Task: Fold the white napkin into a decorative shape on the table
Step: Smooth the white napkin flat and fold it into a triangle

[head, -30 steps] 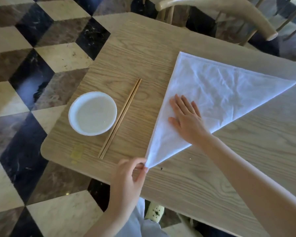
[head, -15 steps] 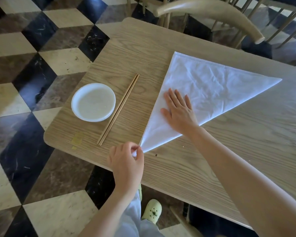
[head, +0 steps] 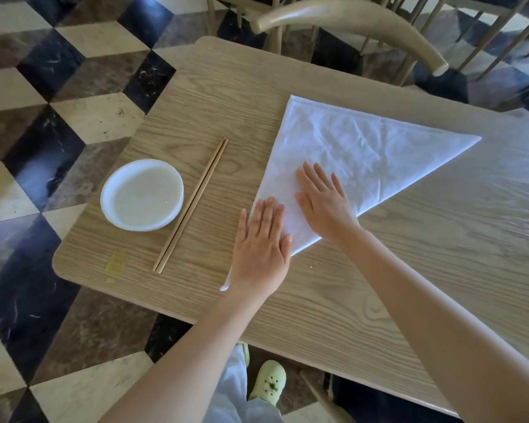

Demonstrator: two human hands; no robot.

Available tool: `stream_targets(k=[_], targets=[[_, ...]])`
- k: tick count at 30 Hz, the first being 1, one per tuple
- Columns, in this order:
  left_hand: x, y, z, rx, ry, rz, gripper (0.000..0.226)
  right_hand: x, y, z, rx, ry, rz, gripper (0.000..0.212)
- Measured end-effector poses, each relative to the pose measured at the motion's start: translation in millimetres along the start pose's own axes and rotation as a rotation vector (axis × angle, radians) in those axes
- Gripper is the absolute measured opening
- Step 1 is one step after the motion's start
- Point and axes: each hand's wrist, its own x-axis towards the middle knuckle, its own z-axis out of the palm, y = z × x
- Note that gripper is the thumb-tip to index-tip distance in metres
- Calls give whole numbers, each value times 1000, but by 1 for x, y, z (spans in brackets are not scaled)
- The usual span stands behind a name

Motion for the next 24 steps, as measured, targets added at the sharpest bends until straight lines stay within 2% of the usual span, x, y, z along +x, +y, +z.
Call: stream_targets(k=[6,10,15,19,21,24], targets=[[-2,3,-2,16,-19,-45,59,18,27,-5,-183,-49,-60,60],[-1,2,-4,34,-30,-38,59,44,47,-13,-203,8,-64,57],[22,-7,-6,16,-35,-37,58,104,88,-34,-167,9,120,55],[1,2,-8,-11,-54,-30,57,117,99,-43,-138,-31,180,55],[-6,5,-10,-17,-65,-31,57,122,96,-46,-125,51,184,53],[-4,5,-9,-22,-64,-31,57,144,78,-49,-108,286,109,36]])
